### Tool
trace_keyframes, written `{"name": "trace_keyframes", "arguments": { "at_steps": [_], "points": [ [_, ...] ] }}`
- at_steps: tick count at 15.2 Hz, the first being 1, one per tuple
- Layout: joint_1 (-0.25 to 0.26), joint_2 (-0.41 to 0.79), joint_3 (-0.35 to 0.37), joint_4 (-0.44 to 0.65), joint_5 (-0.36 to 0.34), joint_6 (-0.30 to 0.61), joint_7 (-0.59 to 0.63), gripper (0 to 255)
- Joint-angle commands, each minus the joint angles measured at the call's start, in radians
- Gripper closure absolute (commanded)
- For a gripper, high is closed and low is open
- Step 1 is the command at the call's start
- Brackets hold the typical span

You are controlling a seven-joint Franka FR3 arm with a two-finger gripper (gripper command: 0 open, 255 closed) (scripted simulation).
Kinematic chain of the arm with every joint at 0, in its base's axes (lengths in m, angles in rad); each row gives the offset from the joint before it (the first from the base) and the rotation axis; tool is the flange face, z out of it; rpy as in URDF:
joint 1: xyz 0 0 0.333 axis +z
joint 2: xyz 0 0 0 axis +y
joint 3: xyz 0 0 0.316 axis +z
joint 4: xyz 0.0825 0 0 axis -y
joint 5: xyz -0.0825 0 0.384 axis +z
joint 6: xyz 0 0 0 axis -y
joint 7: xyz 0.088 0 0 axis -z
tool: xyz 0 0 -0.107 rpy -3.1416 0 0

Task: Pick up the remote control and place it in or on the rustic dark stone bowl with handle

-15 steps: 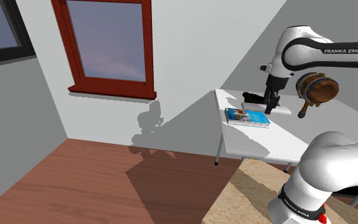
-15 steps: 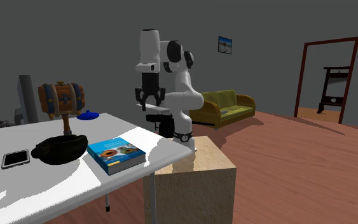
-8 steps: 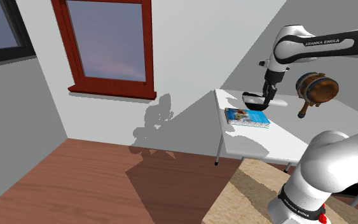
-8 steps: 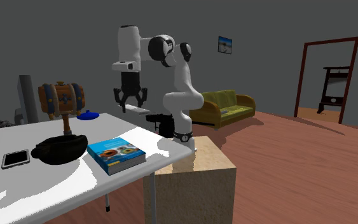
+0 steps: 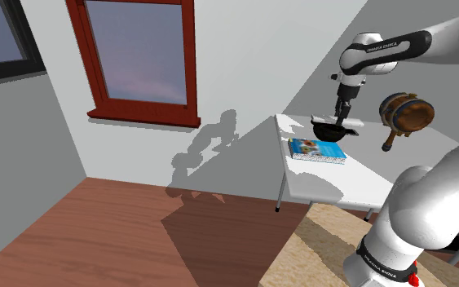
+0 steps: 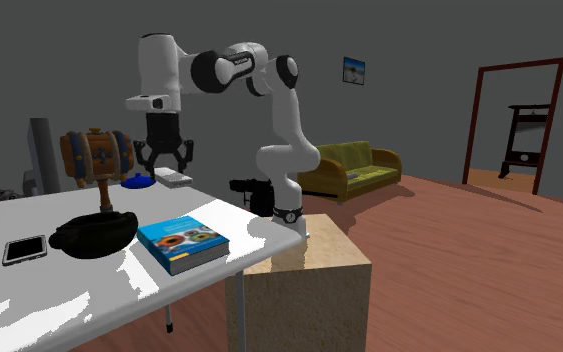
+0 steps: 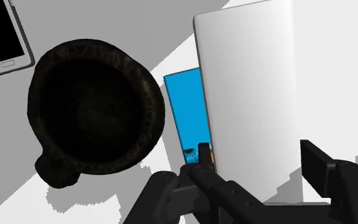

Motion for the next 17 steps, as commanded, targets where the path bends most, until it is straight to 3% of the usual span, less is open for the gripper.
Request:
{"name": "trace_keyframes", "arguments": {
  "at_steps": [1,4,6,8,12,17],
  "points": [
    [0.031,0.096,-0.064,0.079,0.056,0.011,-0.067,255],
    [0.064,0.267,-0.165,0.204,0.187,0.015,-0.195,255],
    [0.054,0.406,-0.217,0.297,0.311,0.002,-0.298,255],
    [-0.003,0.548,-0.229,0.4,0.439,-0.029,-0.396,255],
    [-0.201,0.788,-0.165,0.648,0.627,-0.127,-0.516,255],
    [-0.198,0.794,-0.152,0.588,0.634,-0.064,-0.523,255]
  ]
}}
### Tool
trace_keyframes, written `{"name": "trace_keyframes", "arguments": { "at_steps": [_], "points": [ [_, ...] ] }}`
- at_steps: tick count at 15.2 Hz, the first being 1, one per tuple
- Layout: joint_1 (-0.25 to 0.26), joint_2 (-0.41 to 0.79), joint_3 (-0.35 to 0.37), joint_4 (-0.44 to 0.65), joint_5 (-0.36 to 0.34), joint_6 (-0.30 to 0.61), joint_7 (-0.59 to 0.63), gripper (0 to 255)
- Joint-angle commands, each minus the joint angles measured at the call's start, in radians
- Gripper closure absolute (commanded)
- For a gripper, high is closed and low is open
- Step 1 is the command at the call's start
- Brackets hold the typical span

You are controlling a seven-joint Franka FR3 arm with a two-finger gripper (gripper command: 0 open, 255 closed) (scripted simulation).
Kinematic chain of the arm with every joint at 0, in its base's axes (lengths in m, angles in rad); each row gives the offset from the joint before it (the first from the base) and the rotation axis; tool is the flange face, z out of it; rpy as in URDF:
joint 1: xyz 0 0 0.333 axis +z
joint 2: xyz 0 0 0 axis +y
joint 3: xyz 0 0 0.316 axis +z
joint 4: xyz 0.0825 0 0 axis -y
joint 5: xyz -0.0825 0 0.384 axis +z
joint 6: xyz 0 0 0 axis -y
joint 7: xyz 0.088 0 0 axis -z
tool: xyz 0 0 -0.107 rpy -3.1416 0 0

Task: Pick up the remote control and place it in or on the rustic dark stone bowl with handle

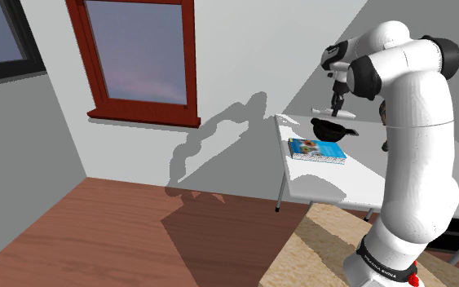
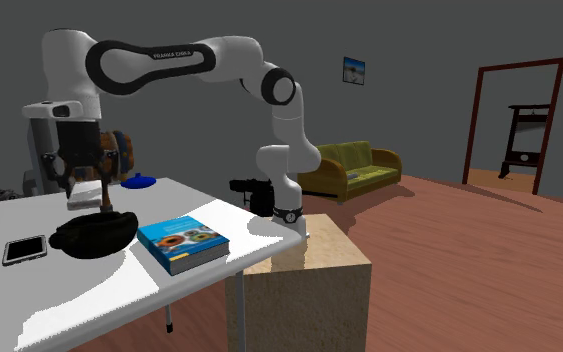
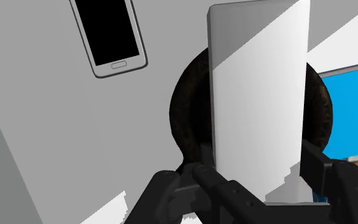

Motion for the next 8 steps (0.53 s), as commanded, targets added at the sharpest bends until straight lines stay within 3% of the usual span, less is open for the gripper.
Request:
{"name": "trace_keyframes", "arguments": {
  "at_steps": [1,8],
  "points": [
    [-0.001,0.005,0.003,-0.021,0.006,0.025,-0.008,255],
    [-0.002,0.028,0.018,-0.089,0.031,0.106,-0.025,255]
  ]
}}
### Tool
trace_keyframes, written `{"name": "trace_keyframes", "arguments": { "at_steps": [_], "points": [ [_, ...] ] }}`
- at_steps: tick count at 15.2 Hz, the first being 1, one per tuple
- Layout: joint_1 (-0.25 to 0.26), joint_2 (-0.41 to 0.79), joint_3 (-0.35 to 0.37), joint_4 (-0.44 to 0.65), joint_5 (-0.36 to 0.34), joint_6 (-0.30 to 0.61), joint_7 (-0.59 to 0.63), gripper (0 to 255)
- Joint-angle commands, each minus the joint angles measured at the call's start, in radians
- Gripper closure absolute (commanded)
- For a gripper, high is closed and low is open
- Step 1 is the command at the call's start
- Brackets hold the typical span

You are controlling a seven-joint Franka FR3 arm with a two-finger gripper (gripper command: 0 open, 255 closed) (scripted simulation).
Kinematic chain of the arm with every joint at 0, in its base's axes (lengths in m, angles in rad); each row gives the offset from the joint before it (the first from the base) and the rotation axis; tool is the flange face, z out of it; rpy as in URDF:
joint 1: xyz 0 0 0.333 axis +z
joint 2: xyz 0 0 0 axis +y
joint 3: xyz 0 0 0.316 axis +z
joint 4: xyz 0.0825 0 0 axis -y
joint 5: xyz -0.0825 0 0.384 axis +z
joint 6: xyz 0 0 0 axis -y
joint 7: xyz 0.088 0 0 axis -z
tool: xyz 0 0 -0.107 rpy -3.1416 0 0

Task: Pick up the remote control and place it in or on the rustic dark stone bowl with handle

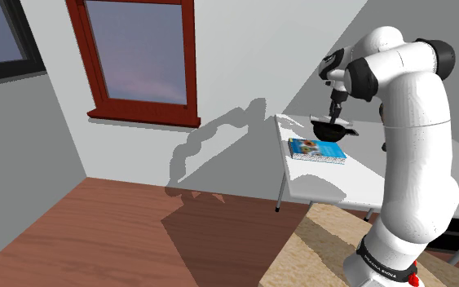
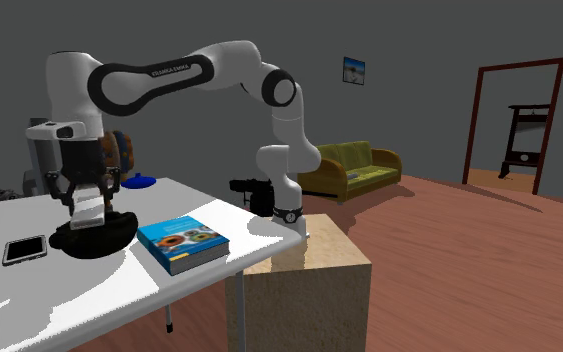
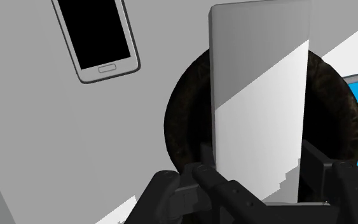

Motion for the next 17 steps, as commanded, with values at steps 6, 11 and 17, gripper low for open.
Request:
{"name": "trace_keyframes", "arguments": {
  "at_steps": [6,11,17],
  "points": [
    [-0.002,0.007,0.005,-0.013,0.007,0.018,-0.005,255],
    [-0.002,0.007,0.005,-0.013,0.007,0.018,-0.005,0],
    [0.002,-0.021,-0.013,0.055,-0.022,-0.067,0.015,0]
  ]
}}
